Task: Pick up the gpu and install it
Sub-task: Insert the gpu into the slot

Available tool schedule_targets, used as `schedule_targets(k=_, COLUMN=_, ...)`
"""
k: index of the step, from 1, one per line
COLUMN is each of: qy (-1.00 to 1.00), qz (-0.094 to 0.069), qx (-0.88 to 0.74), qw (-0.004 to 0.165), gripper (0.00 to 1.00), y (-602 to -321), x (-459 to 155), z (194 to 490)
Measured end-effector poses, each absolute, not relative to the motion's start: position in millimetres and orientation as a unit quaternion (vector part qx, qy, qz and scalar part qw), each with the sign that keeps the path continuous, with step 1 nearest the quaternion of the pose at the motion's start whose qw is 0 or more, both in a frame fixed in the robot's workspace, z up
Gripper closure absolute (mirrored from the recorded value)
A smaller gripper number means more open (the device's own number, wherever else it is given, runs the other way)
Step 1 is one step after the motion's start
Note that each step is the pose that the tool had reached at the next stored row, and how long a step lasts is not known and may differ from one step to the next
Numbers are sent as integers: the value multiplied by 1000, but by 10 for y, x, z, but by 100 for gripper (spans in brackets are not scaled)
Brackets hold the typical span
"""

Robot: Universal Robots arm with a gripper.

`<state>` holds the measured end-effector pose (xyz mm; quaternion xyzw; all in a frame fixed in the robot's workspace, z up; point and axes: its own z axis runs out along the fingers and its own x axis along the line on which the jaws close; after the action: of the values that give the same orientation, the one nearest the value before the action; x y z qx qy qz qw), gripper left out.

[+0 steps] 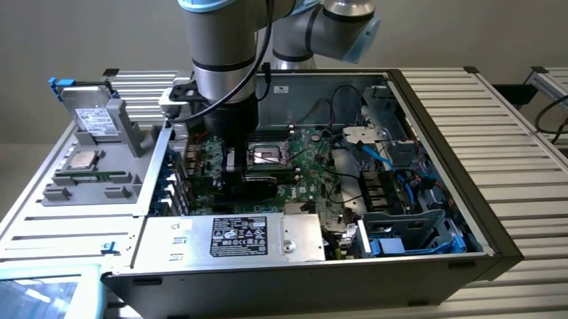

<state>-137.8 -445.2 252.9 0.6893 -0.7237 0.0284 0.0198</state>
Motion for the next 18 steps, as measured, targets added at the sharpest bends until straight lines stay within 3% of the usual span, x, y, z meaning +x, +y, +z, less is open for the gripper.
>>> schedule_targets(k=18, qy=-723, qz=28, qx=690, qw=19, gripper=55, y=-4492, x=-1399, z=2527)
